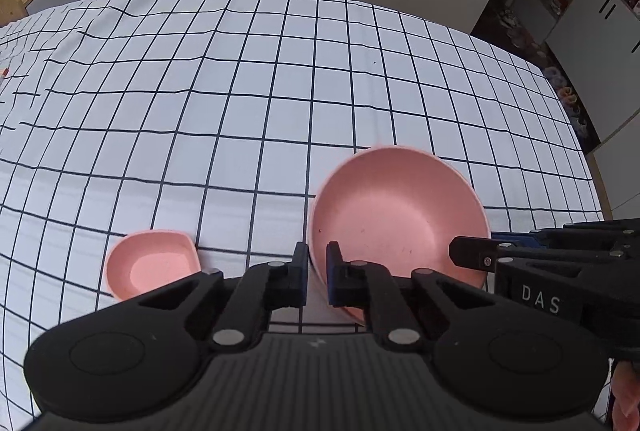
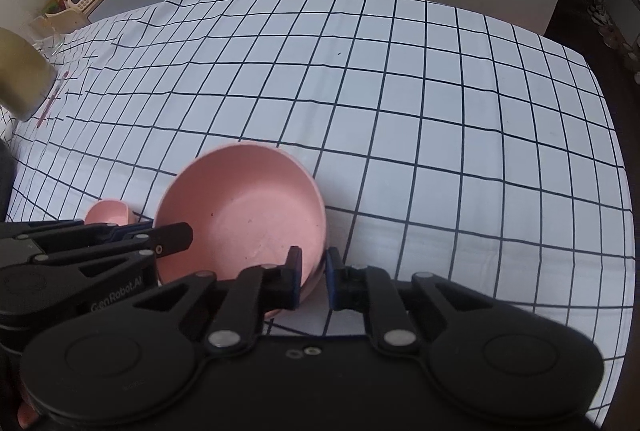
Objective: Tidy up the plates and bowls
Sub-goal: 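Lift the pink bowl with both grippers and carry it over the cream bowl, then lower the pink bowl into the cream bowl and open both grippers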
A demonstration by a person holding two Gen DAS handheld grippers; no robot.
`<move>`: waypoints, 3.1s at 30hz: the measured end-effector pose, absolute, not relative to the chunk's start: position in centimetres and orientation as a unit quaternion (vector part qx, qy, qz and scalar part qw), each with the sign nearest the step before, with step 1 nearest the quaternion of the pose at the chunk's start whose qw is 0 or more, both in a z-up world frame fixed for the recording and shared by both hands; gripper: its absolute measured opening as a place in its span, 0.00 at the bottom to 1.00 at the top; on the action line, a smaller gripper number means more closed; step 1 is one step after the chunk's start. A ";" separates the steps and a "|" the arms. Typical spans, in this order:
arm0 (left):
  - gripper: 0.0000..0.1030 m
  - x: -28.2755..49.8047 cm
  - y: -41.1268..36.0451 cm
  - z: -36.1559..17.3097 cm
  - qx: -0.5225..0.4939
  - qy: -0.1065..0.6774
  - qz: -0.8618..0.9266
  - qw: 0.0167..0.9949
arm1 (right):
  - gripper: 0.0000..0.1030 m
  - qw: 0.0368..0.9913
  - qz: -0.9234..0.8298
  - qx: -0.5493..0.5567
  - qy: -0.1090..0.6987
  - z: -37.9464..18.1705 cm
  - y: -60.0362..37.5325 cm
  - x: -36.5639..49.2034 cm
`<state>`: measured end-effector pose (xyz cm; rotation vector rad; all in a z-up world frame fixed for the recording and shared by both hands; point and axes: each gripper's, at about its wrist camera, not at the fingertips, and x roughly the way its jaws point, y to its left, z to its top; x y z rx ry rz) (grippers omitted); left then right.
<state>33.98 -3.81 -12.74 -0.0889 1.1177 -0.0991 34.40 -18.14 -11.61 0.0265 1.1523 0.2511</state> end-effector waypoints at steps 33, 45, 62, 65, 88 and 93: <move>0.08 16.5 8.3 -4.9 -0.061 0.526 0.017 0.848 | 0.11 0.818 0.206 -0.035 0.536 -5.2 -5.7 20.1; 0.08 11.3 14.5 -4.1 -0.074 0.526 0.059 0.845 | 0.12 0.803 0.249 -0.052 0.539 -4.9 1.0 16.2; 0.08 8.7 18.0 -7.1 -0.083 0.546 0.082 0.830 | 0.12 0.779 0.259 -0.061 0.568 -7.5 5.0 13.7; 0.08 8.7 17.8 -7.7 -0.083 0.551 0.081 0.826 | 0.12 0.776 0.255 -0.064 0.573 -8.1 5.0 13.7; 0.08 8.9 18.0 -8.8 -0.082 0.553 0.082 0.825 | 0.20 0.774 0.261 -0.064 0.573 -8.8 5.1 14.0; 0.08 8.5 18.1 -8.0 -0.078 0.545 0.081 0.831 | 0.22 0.776 0.264 -0.062 0.569 -8.4 4.9 14.0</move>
